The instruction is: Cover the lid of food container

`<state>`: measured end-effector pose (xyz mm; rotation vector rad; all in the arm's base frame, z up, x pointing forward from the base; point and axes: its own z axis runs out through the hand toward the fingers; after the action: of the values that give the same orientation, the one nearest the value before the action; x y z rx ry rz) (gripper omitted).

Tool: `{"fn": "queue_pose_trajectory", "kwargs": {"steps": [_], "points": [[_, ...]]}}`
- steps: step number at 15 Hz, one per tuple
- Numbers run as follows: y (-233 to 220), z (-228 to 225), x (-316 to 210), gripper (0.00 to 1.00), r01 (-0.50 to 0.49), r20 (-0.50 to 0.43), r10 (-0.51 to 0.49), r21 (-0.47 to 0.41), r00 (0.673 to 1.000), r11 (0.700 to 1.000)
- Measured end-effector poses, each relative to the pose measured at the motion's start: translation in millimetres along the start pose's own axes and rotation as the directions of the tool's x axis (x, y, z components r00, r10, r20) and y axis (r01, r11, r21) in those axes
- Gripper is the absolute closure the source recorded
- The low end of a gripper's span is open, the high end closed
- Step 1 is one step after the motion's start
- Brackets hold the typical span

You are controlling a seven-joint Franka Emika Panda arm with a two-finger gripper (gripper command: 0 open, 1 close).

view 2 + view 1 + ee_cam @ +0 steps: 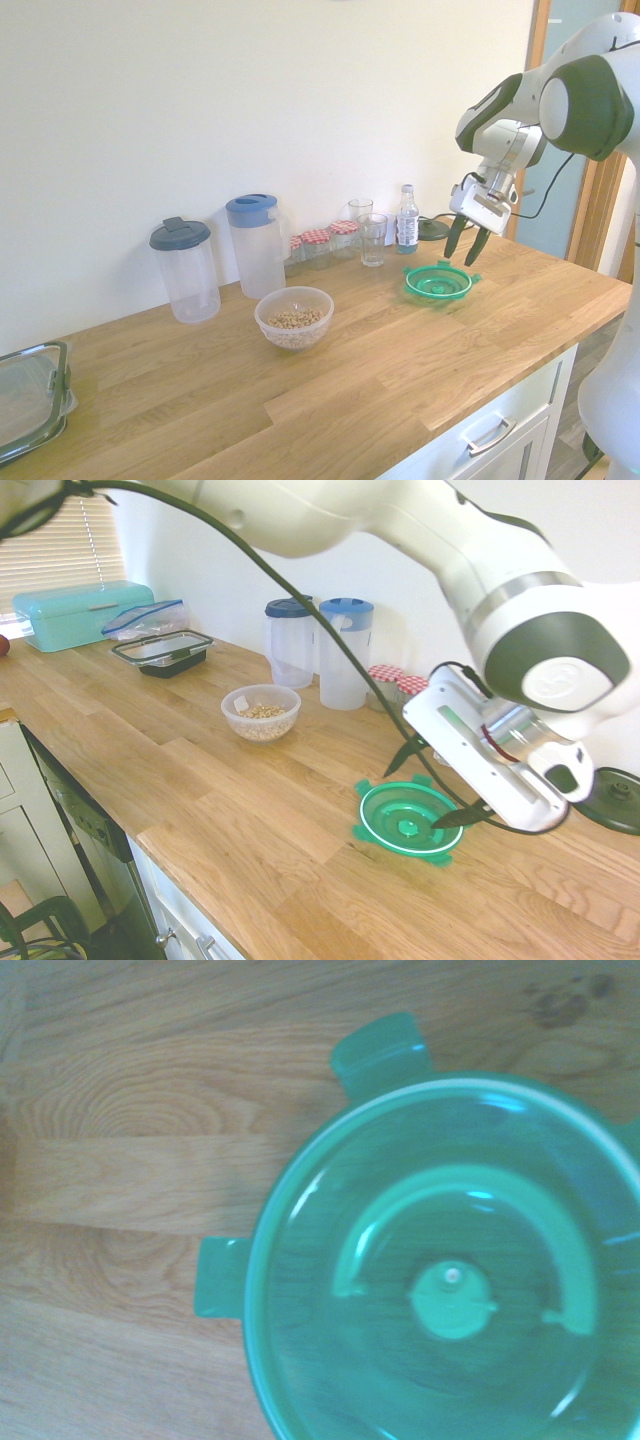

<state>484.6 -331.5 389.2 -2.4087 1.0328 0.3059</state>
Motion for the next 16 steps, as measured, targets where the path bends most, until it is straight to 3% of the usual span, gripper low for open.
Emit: {"fn": "queue_pose_trajectory", "kwargs": {"steps": [6,12,13,16], "points": [[9,32,50,0.0,-0.022,0.053,0.02,0.047,0.998,0.999],[12,55,58,0.0,-0.015,0.125,-0.002,0.14,0.992,0.99],[12,59,58,1.0,-0.017,0.143,-0.006,0.158,0.99,0.987],[13,65,56,1.0,-0.024,0.187,-0.011,0.18,0.982,0.983]]}}
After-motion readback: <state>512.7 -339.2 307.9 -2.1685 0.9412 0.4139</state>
